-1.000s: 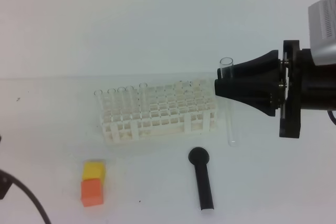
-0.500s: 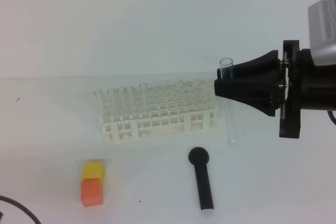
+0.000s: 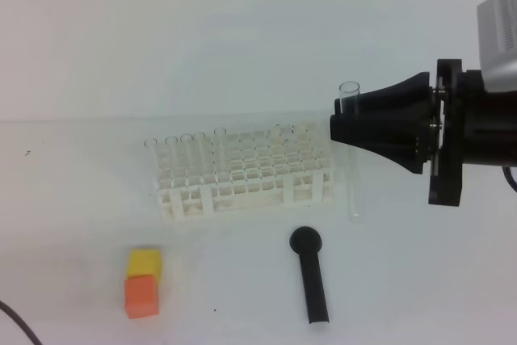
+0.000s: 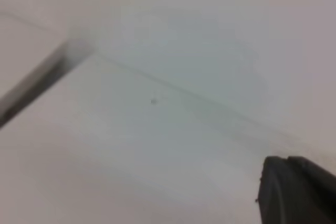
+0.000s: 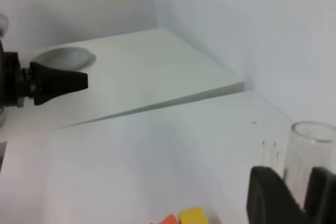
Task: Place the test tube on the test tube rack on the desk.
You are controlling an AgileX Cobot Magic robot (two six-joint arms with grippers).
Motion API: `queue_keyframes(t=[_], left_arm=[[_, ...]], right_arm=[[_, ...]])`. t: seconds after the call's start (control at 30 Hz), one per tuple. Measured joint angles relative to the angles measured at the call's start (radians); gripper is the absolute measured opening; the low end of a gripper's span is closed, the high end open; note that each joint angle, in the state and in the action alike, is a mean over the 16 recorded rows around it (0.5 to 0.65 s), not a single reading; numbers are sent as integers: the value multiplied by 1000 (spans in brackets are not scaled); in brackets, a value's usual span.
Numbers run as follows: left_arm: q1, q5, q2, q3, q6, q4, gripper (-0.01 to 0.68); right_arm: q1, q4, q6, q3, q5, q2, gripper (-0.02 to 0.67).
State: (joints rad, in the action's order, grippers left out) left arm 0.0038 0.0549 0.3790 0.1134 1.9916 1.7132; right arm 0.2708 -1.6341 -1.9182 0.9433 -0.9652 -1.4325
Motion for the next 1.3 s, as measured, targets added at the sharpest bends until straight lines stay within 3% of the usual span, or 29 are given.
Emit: queue_keyframes(t=[0.13,0.23,0.57,0.7,0.83,1.07,1.3], left_arm=[[0,52,0,0,-123,-126,-1],[0,82,-1,0,-339,-327,-1],[0,68,-16,-11,-1456,-1317,-1],[0,20,-27,-32,-1762,-1593,-1],[8,-28,-57,-60,-1900,-1725,-1],[42,-65,-160,-102,-1954,-1803,-1],[72,74,-305,-116,-1978,-1848,-1]], right_arm=[[0,-11,12,0,0,0,125],[0,-17,20,0,0,0,125],[6,69,64,0,75,11,125],[23,165,129,0,203,30,125],[55,307,240,0,380,55,125],[143,609,521,-7,682,92,125],[223,946,884,-62,927,101,125]])
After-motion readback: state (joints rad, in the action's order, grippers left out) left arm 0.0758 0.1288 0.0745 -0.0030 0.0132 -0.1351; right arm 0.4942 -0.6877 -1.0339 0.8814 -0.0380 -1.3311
